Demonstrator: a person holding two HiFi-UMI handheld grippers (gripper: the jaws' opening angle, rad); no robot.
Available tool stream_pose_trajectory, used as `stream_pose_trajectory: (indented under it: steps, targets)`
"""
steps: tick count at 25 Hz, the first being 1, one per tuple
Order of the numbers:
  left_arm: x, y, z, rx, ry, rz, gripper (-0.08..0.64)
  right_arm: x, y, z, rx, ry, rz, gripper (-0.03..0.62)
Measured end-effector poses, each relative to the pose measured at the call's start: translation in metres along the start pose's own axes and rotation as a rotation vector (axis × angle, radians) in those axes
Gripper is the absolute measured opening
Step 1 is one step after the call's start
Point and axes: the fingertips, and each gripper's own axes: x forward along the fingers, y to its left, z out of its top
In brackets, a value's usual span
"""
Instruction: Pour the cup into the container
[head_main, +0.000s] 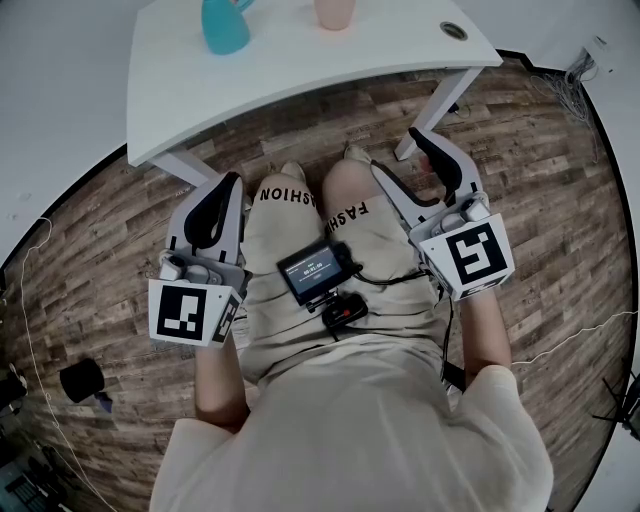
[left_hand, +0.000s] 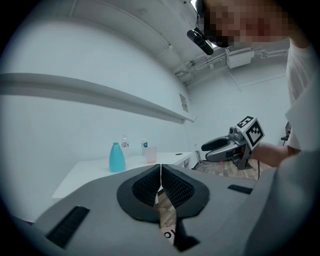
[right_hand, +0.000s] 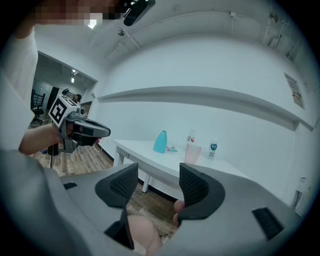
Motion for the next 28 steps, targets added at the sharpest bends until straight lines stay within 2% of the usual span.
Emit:
stream_pose_trajectory:
  steps: [2, 3, 4, 6, 10, 19, 28]
  targets:
    - [0.000, 0.000, 0.000, 0.000, -0.001, 0.000, 0.015, 0.000, 0.001, 0.000, -0.011, -0.002, -0.001, 0.263]
    - [0.000, 0.000, 0.000, 0.000, -0.002, 0.000, 0.015, 0.000, 0.001, 0.001, -0.025, -0.006, -0.005, 0.235]
    - [0.000, 0.001, 0.000, -0.001, -0.002, 0.000, 0.015, -0.001, 0.002, 0.002, -0.044, -0.010, -0.011, 0.169]
    - [-0.001, 0.001, 0.001, -0.001, -0.003, 0.000, 0.015, -0.003, 0.005, 0.005, -0.074, -0.017, -0.014, 0.135]
    - [-0.002, 0.001, 0.002, 0.000, -0.005, 0.001, 0.015, -0.004, 0.007, 0.007, -0.089, -0.021, -0.016, 0.129]
    - [-0.001, 0.001, 0.001, 0.000, -0.004, 0.001, 0.015, -0.005, 0.009, 0.013, -0.056, -0.047, -0.008, 0.110]
    - [-0.001, 0.000, 0.000, -0.002, 0.002, 0.000, 0.015, -0.009, 0.002, 0.015, -0.052, -0.065, -0.036, 0.110]
